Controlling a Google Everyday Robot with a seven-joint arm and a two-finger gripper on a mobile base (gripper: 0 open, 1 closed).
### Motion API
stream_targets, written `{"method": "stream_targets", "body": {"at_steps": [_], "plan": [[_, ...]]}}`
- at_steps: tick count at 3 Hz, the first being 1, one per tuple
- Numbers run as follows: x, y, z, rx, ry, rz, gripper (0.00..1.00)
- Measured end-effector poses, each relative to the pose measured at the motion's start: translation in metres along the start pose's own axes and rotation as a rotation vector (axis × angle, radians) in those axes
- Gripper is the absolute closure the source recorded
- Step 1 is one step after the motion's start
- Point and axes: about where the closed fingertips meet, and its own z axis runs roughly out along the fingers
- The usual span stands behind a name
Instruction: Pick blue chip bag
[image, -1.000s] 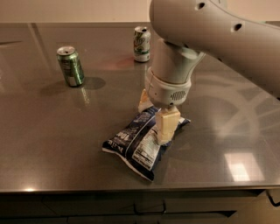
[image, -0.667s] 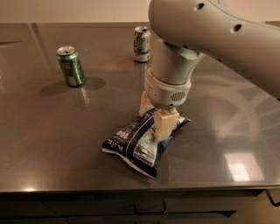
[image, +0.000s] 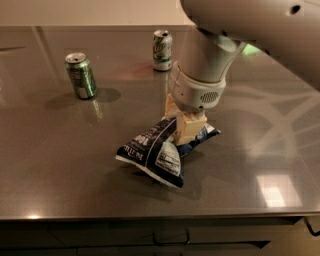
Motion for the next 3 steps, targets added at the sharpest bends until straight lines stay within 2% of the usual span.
{"method": "stream_targets", "body": {"at_steps": [1,2,3], "plan": [[0.007,-0.011,-0.035,0.063,-0.046,0.040,1.00],[0.013,-0.025,-0.077,0.160,-0.083,0.074,1.00],[0.021,-0.038,-0.113,0.233,-0.107,0.103,1.00]]}}
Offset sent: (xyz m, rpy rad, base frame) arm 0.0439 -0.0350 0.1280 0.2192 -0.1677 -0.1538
